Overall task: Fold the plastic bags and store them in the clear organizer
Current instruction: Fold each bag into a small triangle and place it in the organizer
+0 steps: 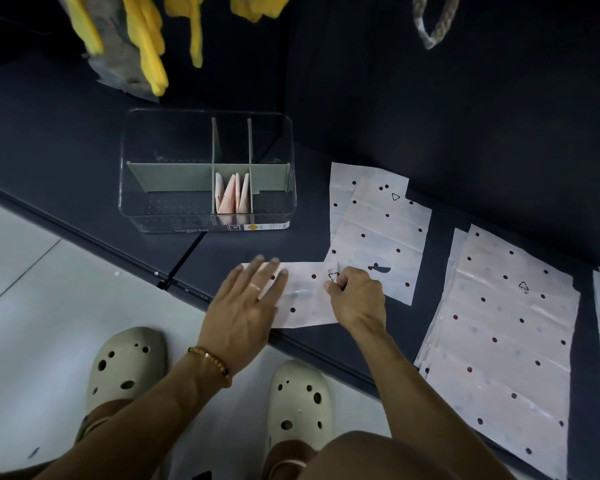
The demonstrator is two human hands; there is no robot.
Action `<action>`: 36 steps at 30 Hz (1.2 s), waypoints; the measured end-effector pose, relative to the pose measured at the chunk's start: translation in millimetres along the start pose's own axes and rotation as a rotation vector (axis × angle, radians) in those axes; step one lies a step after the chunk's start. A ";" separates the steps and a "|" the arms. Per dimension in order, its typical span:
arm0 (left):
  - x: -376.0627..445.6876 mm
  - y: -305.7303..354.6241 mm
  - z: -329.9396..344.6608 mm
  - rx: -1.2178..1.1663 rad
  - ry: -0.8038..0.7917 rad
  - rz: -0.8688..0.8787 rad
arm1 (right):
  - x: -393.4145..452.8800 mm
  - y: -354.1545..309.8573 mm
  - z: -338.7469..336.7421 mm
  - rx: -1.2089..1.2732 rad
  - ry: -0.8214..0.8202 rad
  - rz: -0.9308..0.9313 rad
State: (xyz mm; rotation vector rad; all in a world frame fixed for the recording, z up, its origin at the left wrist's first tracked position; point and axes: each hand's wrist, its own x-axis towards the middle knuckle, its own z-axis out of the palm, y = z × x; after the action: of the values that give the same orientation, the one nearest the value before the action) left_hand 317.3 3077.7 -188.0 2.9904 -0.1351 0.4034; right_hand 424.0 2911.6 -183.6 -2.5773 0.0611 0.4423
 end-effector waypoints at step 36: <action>-7.2 -17.9 2.9 -0.270 -0.242 -0.005 | -37.2 38.5 -0.4 -0.400 0.248 -0.877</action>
State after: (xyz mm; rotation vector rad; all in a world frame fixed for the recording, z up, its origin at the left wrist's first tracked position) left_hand 312.9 3095.6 -194.6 2.7589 -0.1874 0.0171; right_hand 384.1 2876.6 -190.0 -2.6855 -1.1175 -0.2196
